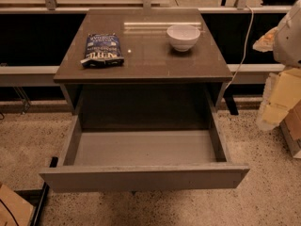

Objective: Place blue chip bag into top drawer

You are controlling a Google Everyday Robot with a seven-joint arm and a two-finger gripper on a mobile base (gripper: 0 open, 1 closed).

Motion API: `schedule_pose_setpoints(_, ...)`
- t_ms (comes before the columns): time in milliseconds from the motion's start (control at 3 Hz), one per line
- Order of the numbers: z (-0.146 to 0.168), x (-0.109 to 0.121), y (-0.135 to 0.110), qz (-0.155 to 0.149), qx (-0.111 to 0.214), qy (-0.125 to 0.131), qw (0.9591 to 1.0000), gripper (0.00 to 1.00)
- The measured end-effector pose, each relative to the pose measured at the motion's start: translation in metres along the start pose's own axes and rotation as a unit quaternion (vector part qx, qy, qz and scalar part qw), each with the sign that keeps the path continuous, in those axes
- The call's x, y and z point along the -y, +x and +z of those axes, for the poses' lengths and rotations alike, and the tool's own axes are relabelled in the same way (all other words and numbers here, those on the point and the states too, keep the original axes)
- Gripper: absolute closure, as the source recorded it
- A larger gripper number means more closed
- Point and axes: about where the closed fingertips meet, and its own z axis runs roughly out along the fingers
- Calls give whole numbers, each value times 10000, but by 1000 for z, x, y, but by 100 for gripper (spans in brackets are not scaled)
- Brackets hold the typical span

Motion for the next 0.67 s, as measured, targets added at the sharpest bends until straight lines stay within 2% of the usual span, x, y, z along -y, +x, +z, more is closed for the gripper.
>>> schedule_pose_setpoints(333,3,5,-7,-22,123,24,9999,0)
schedule_pose_setpoints(667,17,25,-34,-106,609,40,9981,0)
